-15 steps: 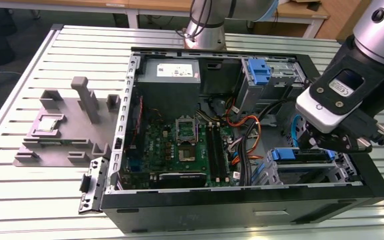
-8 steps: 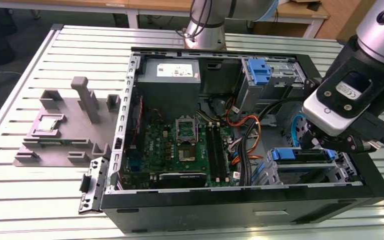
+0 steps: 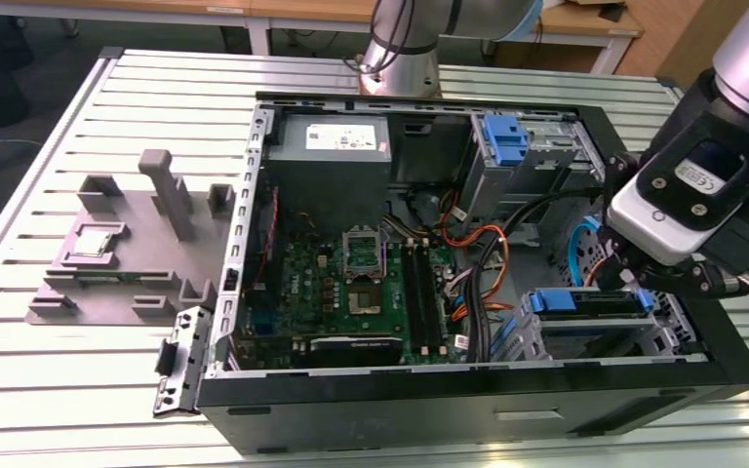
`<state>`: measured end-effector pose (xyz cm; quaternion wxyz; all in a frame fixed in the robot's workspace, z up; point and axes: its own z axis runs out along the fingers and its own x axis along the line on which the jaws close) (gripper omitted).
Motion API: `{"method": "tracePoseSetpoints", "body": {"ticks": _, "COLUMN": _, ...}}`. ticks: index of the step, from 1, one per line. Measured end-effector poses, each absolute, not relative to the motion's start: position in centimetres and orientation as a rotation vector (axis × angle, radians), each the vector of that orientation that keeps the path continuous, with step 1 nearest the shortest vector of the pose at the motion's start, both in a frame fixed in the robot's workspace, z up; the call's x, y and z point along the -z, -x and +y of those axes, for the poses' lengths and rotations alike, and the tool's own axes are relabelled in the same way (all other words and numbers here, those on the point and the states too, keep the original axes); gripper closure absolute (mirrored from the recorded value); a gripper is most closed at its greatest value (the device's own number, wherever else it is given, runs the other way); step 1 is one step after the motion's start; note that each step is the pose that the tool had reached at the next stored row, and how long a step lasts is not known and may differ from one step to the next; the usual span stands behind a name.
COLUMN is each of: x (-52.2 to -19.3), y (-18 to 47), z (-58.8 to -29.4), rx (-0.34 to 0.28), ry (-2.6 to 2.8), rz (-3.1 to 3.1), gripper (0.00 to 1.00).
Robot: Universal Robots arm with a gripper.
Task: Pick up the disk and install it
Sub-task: 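Insert the first disk wire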
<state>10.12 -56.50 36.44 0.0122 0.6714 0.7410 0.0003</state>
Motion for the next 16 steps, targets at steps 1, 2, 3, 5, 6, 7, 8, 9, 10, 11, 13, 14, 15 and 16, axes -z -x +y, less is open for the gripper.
{"method": "tracePoseSetpoints", "body": {"ticks": 1, "x": -36.43, "y": -10.22, "z": -56.5, "rx": -0.001, "ry": -2.093, "rz": 2.31, "gripper": 0.9}}
{"method": "tracePoseSetpoints", "body": {"ticks": 2, "x": -36.43, "y": -10.31, "z": -56.49, "rx": -0.001, "ry": -2.093, "rz": 2.31, "gripper": 0.9}}
{"method": "tracePoseSetpoints", "body": {"ticks": 3, "x": -36.43, "y": -10.4, "z": -56.47, "rx": -0.001, "ry": -2.093, "rz": 2.31, "gripper": 0.9}}
{"method": "tracePoseSetpoints", "body": {"ticks": 5, "x": -36.43, "y": -10.53, "z": -56.45, "rx": -0.001, "ry": -2.093, "rz": 2.31, "gripper": 0.9}}
{"method": "tracePoseSetpoints", "body": {"ticks": 6, "x": -36.43, "y": -10.58, "z": -56.44, "rx": -0.001, "ry": -2.093, "rz": 2.31, "gripper": 0.9}}
{"method": "tracePoseSetpoints", "body": {"ticks": 7, "x": -36.43, "y": -10.62, "z": -56.43, "rx": -0.001, "ry": -2.093, "rz": 2.31, "gripper": 0.9}}
{"method": "tracePoseSetpoints", "body": {"ticks": 8, "x": -36.43, "y": -10.67, "z": -56.42, "rx": -0.001, "ry": -2.093, "rz": 2.31, "gripper": 0.9}}
{"method": "tracePoseSetpoints", "body": {"ticks": 9, "x": -36.44, "y": -10.71, "z": -56.42, "rx": -0.001, "ry": -2.092, "rz": 2.311, "gripper": 0.9}}
{"method": "tracePoseSetpoints", "body": {"ticks": 10, "x": -36.44, "y": -10.75, "z": -56.42, "rx": -0.001, "ry": -2.089, "rz": 2.313, "gripper": 0.9}}
{"method": "tracePoseSetpoints", "body": {"ticks": 11, "x": -36.43, "y": -10.78, "z": -56.42, "rx": -0.001, "ry": -2.085, "rz": 2.317, "gripper": 0.9}}
{"method": "tracePoseSetpoints", "body": {"ticks": 13, "x": -36.43, "y": -10.8, "z": -56.42, "rx": -0.001, "ry": -2.067, "rz": 2.334, "gripper": 0.9}}
{"method": "tracePoseSetpoints", "body": {"ticks": 14, "x": -36.42, "y": -10.81, "z": -56.42, "rx": -0.002, "ry": -2.053, "rz": 2.346, "gripper": 0.9}}
{"method": "tracePoseSetpoints", "body": {"ticks": 15, "x": -36.42, "y": -10.82, "z": -56.42, "rx": -0.002, "ry": -2.038, "rz": 2.359, "gripper": 0.9}}
{"method": "tracePoseSetpoints", "body": {"ticks": 16, "x": -36.42, "y": -10.82, "z": -56.42, "rx": -0.002, "ry": -2.021, "rz": 2.373, "gripper": 0.9}}
